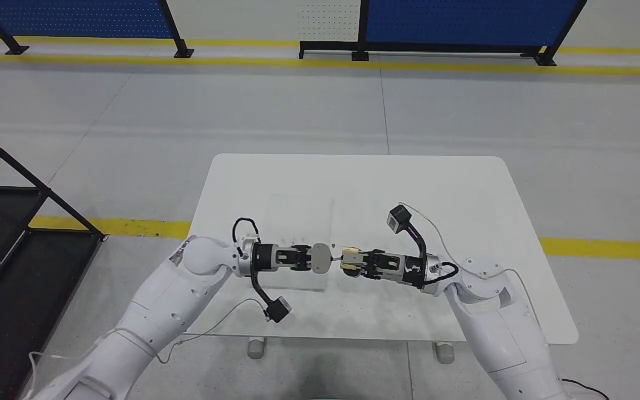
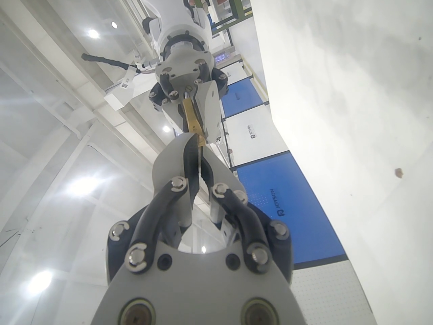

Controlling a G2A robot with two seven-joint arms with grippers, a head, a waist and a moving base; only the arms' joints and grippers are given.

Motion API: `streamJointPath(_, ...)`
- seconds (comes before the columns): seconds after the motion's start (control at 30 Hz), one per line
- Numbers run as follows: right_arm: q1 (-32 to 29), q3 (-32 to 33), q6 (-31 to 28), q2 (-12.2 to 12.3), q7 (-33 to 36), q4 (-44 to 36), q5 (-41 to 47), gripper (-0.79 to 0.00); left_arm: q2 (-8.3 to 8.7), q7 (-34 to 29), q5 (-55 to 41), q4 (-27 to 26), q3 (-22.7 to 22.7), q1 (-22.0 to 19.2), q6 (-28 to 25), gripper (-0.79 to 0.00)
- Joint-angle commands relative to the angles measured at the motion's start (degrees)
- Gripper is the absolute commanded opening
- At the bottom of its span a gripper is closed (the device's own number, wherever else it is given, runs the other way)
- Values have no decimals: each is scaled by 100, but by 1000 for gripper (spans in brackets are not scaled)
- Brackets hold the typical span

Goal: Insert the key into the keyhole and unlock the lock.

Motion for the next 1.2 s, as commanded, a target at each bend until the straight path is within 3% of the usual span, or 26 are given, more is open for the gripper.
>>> streamJointPath(0.0, 0, 0, 0, 0, 0, 0, 0, -785, 1, 107, -161, 25, -10, -13, -53, -785)
streamJointPath(0.53, -29, -20, 18, 0, -76, -54, 45, -785, -17, 723, -647, 413, 33, -249, -269, -785)
streamJointPath(0.9, 286, -140, 193, 45, 735, 187, 530, -785, 30, 1188, -855, 373, -39, -227, -393, -785)
streamJointPath(1.17, 384, -275, 178, 66, 740, 273, 495, -785, 29, 1252, -865, 298, 11, -212, -438, -785)
